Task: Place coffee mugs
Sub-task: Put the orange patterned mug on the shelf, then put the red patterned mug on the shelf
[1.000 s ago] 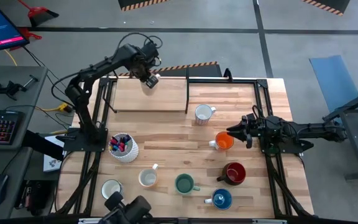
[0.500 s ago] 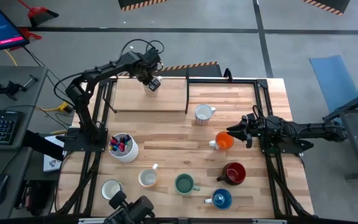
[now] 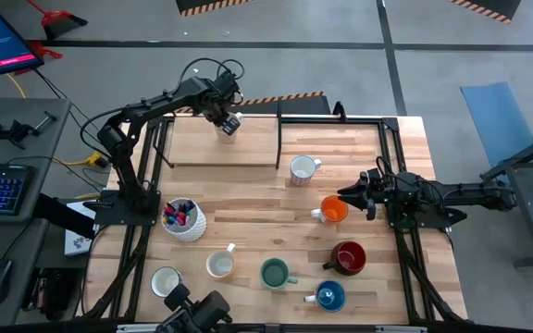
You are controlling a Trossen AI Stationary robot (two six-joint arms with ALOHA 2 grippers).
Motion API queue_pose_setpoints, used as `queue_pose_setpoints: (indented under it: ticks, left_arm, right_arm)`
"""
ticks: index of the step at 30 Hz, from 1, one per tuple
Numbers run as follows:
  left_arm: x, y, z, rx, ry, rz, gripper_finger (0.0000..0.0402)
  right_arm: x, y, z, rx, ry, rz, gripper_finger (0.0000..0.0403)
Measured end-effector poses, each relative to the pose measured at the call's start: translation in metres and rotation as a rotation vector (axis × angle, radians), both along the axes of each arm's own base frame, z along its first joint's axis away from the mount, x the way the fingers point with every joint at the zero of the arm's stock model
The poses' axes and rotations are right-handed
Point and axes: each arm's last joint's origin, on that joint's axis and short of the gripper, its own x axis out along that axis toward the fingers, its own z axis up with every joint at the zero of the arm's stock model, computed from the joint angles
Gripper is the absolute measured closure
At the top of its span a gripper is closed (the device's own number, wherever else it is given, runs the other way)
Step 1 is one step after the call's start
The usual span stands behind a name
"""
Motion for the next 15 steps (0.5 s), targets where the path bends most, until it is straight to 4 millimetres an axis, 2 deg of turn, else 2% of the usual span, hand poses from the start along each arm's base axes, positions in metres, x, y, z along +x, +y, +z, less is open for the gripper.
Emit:
queue_pose_setpoints:
  ticks: [4,15]
  left_arm:
    - [0.0009,-0.0011,-0.0005,-0.035,-0.029,-0.021,0.0388]
    - [0.0013,-0.0015,-0.0002,-0.043,-0.043,-0.004,0.0295]
  right_arm:
    - [0.0,0.0,0.0,0.0,0.0,0.0,0.0289]
    - [0.0,0.0001,0.0,-0.008,0.001,0.003,0.0289]
